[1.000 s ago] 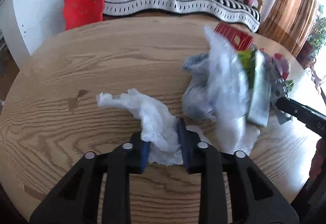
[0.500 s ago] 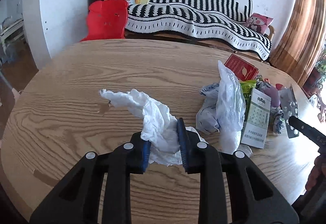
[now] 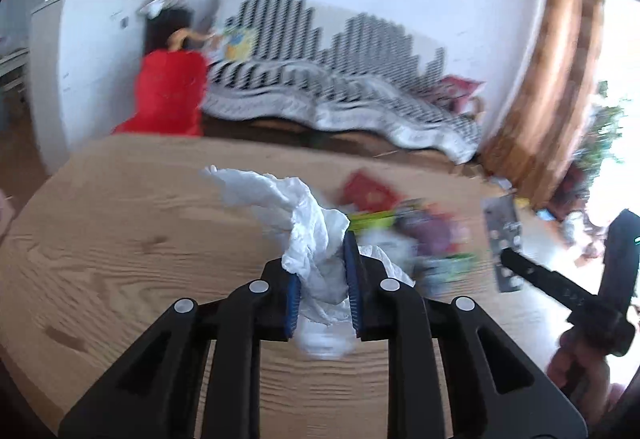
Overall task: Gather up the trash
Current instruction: 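Carry the tissue to the bin while the right gripper carries the silver blister pack there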
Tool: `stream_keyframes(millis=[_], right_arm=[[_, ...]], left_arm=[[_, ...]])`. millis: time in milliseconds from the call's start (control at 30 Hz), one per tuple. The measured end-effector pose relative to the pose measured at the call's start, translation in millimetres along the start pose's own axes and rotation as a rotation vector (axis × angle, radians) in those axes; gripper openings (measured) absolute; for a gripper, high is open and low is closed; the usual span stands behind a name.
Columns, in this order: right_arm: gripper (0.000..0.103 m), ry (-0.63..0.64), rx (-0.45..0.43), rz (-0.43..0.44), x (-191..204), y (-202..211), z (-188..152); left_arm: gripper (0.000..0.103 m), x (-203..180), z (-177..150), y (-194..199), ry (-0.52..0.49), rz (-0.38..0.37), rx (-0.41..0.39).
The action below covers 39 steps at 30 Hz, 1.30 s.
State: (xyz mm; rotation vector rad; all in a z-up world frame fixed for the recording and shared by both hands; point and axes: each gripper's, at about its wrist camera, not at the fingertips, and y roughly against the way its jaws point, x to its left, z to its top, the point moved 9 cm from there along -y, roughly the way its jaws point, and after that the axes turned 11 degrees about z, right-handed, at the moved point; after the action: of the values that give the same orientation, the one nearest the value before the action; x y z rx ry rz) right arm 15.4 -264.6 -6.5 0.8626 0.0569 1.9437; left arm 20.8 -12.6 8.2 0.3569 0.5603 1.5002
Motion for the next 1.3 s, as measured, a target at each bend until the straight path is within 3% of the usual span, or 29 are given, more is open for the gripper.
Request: stream_keyframes(millis=[133, 233, 267, 367, 467, 600, 700, 900, 1200, 1233, 1267, 1300], right_arm=[[0.030, -0.059, -0.087, -0.070, -46.9, 98.0, 7.6], [0.030, -0.101, -0.122, -0.174, -94.2, 182.8, -5.4], [0.030, -0.132, -0.122, -0.225, -117.5, 217.7, -17.8], [0.030, -0.235, -0.106, -0.322, -169.7, 279.4, -59.3], [0.030, -0.360, -0.079, -0.374, -214.6, 312.7, -109.6], [0.030, -0.524, -0.024, -0.377, -258.7, 320.1, -179.9], [0.030, -0.602, 0.001, -0.356, -276.5, 311.5, -211.0], [0.030, -0.633, 0.026, -0.325, -284.0, 292.9, -217.4], [0.031, -0.655, 0.027, -0.299, -284.5, 284.9, -211.2], [0.035, -0.669, 0.010, -0.288, -285.0, 288.3, -208.3], [0.062, -0.683, -0.002, -0.285, -284.1, 292.6, -206.0], [0.092, -0.696, -0.023, -0.285, -284.1, 295.7, -202.6]], left_arm=[[0.019, -116.4, -9.1, 35.2, -0.158, -0.178, -0.010], [0.019, -220.8, -41.3, 57.7, -0.289, -0.355, 0.051], [0.019, -263.5, -62.2, 66.8, -0.343, -0.433, 0.099], [0.019, -353.5, -130.4, 79.3, -0.476, -0.572, 0.255], [0.019, -413.5, -216.3, 77.6, -0.616, -0.617, 0.419], [0.019, -437.2, -302.6, 56.7, -0.684, -0.600, 0.632], [0.019, -429.3, -334.5, 39.6, -0.736, -0.545, 0.672], [0.019, -426.5, -331.8, 22.3, -0.665, -0.516, 0.719], [0.023, -422.1, -339.2, 26.0, -0.673, -0.542, 0.734], [0.027, -422.8, -340.1, 26.9, -0.673, -0.548, 0.737], [0.049, -422.1, -340.6, 22.0, -0.667, -0.549, 0.738], [0.079, -423.0, -339.6, 21.2, -0.651, -0.550, 0.729]])
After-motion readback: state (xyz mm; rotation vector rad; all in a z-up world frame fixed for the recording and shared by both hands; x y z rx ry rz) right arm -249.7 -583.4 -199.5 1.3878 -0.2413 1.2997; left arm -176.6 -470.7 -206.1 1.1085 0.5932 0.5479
